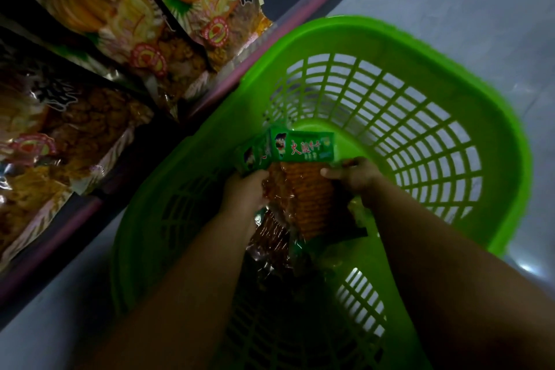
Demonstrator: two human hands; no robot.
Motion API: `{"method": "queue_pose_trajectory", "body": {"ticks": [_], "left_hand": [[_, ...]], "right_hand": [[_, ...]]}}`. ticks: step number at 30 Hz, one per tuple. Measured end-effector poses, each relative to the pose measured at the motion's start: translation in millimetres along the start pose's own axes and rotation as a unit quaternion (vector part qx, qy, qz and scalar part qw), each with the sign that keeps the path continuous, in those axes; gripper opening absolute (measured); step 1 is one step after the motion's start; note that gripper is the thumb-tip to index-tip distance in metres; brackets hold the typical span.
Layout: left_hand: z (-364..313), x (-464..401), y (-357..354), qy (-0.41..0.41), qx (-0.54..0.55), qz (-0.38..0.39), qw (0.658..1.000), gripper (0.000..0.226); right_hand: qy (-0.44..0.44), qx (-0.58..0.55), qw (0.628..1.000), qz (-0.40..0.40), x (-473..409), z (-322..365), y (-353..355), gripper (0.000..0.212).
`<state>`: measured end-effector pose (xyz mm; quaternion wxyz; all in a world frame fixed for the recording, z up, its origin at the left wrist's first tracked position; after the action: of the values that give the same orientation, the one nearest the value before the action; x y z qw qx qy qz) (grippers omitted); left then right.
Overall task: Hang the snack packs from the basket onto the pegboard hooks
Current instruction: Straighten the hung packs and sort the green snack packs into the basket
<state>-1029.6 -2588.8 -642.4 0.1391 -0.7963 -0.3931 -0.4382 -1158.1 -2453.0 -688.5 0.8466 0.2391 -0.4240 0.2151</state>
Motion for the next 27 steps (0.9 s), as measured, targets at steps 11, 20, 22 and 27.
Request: {"method": "queue_pose_trajectory", "body": {"ticks": [11, 20, 22, 27], "left_hand": [[-15.4, 20.5, 11.3, -0.029, -0.083, 0.033, 0.996, 0.026], [-10.0, 17.1, 27.5, -0.004, -0.092, -0.028, 0.995, 0.034], [-10.5, 13.4, 28.6, -0.011, -0.098, -0.034, 0.995, 0.034], [-8.9, 7.8, 25.3, -0.007, -0.091, -0.026, 0.995, 0.026]], "right_hand": [[0.001, 0.167, 0.986, 0.031, -11.5, 10.0, -25.0, 0.127], [0.036, 0.37, 0.926, -0.061, -27.4, 3.5, -26.5, 0.095], [0.03, 0.39, 0.919, -0.054, -32.7, -2.4, -20.1, 0.065], [0.147, 0.276, 0.947, -0.073, -26.6, 9.1, -21.7, 0.033]]}}
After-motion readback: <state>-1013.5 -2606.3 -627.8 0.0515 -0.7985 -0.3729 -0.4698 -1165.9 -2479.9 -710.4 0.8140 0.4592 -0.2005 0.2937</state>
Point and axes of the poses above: each hand's wrist, its own x-axis away from the middle knuckle, its own y-axis out of the back of the hand, z = x × y, the point moved 1 cm from there along -x, towards the middle knuckle, and after that the axes turned 1 degree about -y, right-handed, at the moved point
